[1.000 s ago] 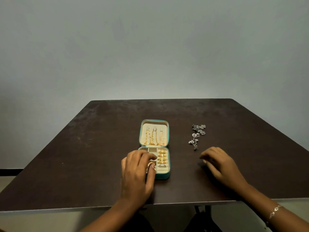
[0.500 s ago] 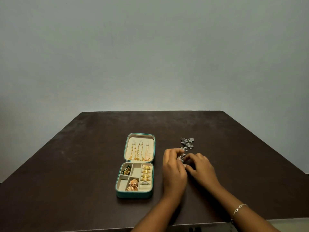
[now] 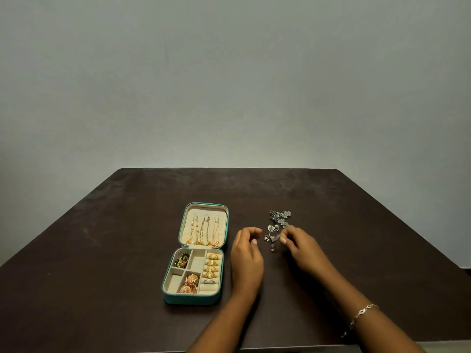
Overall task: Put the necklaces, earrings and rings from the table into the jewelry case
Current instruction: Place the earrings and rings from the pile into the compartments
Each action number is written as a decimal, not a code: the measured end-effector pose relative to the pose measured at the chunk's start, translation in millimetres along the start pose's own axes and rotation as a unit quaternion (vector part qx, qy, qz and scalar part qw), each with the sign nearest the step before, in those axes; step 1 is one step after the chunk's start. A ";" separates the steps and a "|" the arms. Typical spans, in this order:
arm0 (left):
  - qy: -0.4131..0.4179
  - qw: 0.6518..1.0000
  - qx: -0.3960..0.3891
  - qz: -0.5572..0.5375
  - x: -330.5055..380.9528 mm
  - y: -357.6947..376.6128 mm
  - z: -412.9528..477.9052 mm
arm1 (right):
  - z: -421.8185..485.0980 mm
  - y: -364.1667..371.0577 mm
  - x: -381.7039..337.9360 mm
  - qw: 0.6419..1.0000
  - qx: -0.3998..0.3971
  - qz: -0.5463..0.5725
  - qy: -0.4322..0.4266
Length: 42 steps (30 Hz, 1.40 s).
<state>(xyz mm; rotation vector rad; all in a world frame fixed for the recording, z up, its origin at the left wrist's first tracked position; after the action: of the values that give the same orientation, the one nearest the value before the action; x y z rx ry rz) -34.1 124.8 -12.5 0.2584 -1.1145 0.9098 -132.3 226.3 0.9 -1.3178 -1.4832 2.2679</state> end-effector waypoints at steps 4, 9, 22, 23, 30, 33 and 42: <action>0.026 0.999 -0.029 -0.015 4.6 1.1 -1.1 | -0.1 -28.5 0.2 0.998 -0.009 -0.030 -0.048; 0.041 0.995 -0.075 -0.052 4.6 2.7 -2.2 | -3.9 -43.6 -5.9 0.994 -0.045 -0.022 -0.100; 0.049 0.984 -0.098 -0.141 11.7 -0.7 -4.9 | -7.2 -25.9 -18.9 0.977 -0.020 0.023 -0.209; 0.050 0.983 -0.098 -0.148 13.0 -1.6 -4.9 | -7.2 -25.5 -18.2 0.977 -0.015 0.024 -0.212; 0.034 0.973 -0.103 -0.205 14.2 -5.9 -5.2 | -7.5 -20.8 -19.0 0.976 -0.005 0.031 -0.217; 0.021 0.971 -0.099 -0.217 12.4 -6.6 -4.6 | -8.8 -18.9 -22.1 0.976 -0.009 0.037 -0.216; -0.035 0.973 -0.080 -0.215 4.5 -6.3 -6.9 | -6.7 -20.0 -4.4 0.989 -0.043 0.086 -0.115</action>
<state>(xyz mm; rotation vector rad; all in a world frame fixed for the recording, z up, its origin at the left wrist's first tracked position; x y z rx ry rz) -24.2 127.2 -10.2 0.3838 -1.1320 0.4275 -131.4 238.7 18.4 -1.2884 -1.6110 2.5689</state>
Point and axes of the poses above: each hand's wrist, its own z-axis towards the middle knuckle, its own y-axis out of the palm, x = y × z, the point moved 3 cm from there along z, towards the middle knuckle, and after that the axes turned 6 degrees about -x, right-handed, at the moved point
